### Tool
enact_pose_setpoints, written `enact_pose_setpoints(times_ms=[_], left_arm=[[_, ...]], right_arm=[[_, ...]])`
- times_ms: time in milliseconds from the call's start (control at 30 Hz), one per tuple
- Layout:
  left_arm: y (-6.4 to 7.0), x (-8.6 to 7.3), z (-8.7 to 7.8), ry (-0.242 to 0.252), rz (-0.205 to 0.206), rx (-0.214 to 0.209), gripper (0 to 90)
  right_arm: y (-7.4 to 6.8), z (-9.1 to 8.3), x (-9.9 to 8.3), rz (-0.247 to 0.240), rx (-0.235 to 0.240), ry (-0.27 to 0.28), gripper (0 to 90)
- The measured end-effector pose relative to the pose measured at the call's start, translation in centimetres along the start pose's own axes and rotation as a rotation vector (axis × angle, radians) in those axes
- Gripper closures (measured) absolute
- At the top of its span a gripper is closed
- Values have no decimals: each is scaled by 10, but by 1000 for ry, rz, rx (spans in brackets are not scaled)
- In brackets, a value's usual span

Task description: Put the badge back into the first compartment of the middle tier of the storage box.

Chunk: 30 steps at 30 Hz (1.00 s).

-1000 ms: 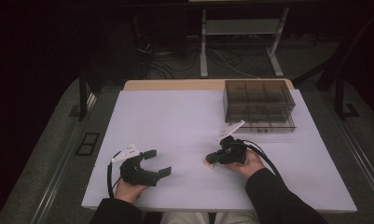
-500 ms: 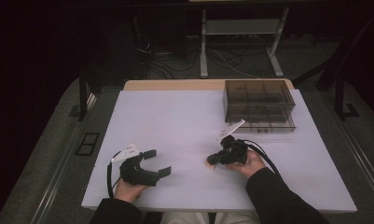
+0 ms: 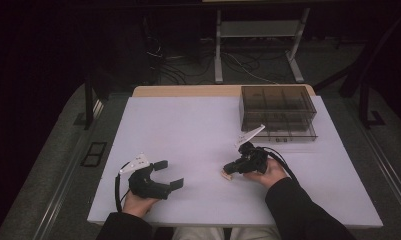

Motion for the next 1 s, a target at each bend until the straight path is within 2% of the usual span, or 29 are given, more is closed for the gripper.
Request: enact_pose_setpoints(times_ms=[200, 533, 1000], left_arm=[[0, 0, 0, 0, -2, 0, 0], [0, 0, 0, 0, -1, 0, 0], [0, 0, 0, 2, -5, 1, 0]], right_arm=[[0, -7, 3, 10, 23, 23, 832], [2, -21, 10, 9, 18, 59, 832], [8, -52, 32, 1, -5, 105, 832]])
Point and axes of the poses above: each handheld gripper's, and its own axes: z roughly forward along the jaws, x roughly out of its top, y roughly to its right, the point moved 6 cm from there along z, roughly forward along the jaws, and after that the axes turned 8 degrees about x, right-handed, at the moved point
